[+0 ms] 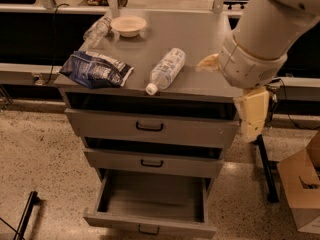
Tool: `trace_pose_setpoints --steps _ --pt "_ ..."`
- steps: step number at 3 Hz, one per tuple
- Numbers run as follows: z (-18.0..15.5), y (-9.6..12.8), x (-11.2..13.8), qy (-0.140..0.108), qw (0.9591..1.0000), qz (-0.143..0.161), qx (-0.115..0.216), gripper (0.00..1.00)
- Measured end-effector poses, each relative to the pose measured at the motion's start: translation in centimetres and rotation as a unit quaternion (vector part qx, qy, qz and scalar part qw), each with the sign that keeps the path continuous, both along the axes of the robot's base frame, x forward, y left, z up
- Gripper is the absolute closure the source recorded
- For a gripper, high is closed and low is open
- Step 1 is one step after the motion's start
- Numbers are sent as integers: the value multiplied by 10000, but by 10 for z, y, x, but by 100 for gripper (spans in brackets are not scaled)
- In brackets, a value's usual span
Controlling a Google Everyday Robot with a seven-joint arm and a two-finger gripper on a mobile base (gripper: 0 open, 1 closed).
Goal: Pick blue plastic bottle from bottom drawer and place on counter
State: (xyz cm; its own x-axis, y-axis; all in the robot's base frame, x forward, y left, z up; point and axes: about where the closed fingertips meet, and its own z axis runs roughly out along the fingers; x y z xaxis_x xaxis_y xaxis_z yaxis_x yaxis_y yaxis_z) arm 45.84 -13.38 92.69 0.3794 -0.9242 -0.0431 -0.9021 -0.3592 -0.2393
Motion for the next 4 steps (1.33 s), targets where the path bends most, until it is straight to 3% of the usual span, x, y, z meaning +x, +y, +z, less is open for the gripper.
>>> trace_pose_setpoints --steps 2,3,4 --pt "6 10 1 -271 9973 628 -280 0" --pt "3 29 20 -445 9884 1325 -599 0" --pt "-4 61 50 -573 9669 2278 -999 0"
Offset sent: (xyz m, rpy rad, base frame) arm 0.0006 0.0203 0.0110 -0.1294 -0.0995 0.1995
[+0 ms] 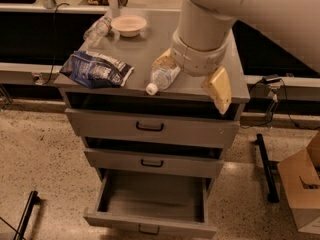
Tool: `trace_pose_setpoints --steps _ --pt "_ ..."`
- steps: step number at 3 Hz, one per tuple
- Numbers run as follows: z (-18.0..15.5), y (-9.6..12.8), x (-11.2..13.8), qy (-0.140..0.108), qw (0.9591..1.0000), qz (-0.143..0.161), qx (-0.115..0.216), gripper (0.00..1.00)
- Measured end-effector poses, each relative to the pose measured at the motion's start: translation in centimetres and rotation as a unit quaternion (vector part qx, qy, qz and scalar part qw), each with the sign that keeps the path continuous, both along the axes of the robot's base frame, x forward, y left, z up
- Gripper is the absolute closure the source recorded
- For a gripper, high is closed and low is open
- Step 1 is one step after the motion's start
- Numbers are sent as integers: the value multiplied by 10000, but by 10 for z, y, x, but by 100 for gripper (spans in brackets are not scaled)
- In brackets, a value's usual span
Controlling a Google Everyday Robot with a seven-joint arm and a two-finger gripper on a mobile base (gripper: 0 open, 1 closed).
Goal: Pick blue plastic bottle from bottom drawer and place on counter
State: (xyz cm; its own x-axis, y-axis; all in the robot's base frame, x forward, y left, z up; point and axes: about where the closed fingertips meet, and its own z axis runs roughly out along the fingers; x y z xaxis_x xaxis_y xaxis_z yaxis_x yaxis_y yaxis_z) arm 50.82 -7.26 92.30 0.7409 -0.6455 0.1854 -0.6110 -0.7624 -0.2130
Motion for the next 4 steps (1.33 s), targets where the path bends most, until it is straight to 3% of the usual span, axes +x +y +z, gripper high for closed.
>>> trace_pose_setpoints --steps 1,2,4 --pt "-13 26 29 5 9966 717 -412 0" --pt "-17 44 58 7 9914 1133 -658 0" --pt "-12 61 110 -213 9846 1585 -707 0"
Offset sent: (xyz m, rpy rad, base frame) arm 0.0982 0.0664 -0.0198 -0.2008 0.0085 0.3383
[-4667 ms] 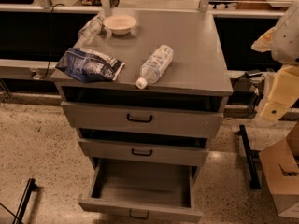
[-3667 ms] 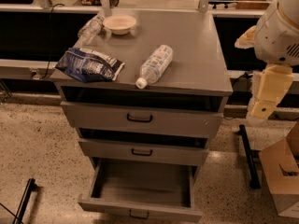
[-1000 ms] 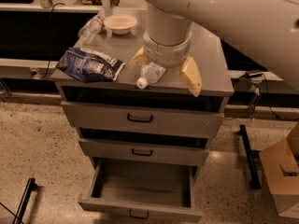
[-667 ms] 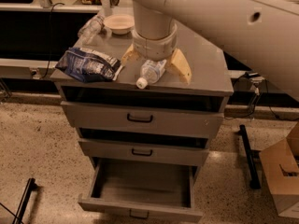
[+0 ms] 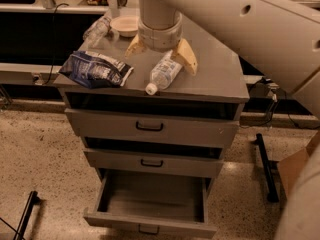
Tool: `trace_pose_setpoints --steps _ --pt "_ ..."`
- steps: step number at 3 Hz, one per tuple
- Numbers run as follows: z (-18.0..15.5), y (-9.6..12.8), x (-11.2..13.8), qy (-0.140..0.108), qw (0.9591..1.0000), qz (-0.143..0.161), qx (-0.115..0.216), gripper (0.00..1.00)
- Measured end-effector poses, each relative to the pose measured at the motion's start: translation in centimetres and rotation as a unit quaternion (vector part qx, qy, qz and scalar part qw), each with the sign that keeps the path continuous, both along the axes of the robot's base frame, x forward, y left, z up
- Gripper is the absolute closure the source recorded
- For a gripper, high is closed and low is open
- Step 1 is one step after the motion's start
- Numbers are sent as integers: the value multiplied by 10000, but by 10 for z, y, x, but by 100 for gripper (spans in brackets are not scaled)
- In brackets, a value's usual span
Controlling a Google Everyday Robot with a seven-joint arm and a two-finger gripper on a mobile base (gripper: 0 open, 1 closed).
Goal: Pick blue plastic bottle from bottom drawer and place on counter
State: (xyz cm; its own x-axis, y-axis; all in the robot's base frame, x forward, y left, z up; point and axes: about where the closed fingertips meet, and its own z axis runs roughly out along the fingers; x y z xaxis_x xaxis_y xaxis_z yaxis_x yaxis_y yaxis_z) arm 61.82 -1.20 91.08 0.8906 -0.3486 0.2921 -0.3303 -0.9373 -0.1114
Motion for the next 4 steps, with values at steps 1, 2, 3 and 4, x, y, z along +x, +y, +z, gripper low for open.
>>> trace_pose_setpoints --steps 1,2,3,4 --pt "1 -2 30 -151 9999 -66 25 0" --pt "-6 -8 55 -238 9995 -195 -35 0" --pt "-17 -25 75 -227 9986 -444 -154 0" --pt "-25 -46 87 -194 9971 -679 -282 0"
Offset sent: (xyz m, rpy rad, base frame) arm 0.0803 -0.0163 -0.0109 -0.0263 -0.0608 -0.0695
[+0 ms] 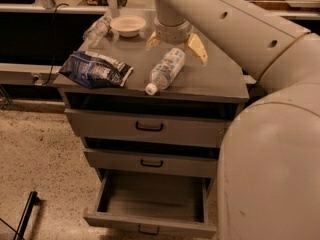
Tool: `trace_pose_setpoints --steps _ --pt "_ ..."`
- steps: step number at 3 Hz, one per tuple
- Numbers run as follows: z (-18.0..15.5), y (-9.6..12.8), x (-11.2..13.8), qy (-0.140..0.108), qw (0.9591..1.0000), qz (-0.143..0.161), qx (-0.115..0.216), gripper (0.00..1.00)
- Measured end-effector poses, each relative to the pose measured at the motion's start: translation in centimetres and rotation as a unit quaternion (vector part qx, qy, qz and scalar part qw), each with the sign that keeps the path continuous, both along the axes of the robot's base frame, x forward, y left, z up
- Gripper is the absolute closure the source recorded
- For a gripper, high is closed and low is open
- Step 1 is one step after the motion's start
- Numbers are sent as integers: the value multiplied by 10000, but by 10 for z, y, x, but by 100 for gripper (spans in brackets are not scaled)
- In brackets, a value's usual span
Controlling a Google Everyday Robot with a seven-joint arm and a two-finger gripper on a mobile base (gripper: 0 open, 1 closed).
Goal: Pick blue plastic bottle from bottom drawer and place on counter
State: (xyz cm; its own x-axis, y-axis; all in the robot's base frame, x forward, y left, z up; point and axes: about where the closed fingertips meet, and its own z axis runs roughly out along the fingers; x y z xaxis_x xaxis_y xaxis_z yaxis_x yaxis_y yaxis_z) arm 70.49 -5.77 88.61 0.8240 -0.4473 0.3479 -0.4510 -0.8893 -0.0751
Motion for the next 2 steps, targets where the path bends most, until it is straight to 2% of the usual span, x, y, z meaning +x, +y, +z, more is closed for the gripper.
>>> trace_pose_setpoints --steps 1,2 --pt "-14 -16 4 110 9997 -164 -110 18" --pt "-33 -29 2 291 9989 -283 -226 42"
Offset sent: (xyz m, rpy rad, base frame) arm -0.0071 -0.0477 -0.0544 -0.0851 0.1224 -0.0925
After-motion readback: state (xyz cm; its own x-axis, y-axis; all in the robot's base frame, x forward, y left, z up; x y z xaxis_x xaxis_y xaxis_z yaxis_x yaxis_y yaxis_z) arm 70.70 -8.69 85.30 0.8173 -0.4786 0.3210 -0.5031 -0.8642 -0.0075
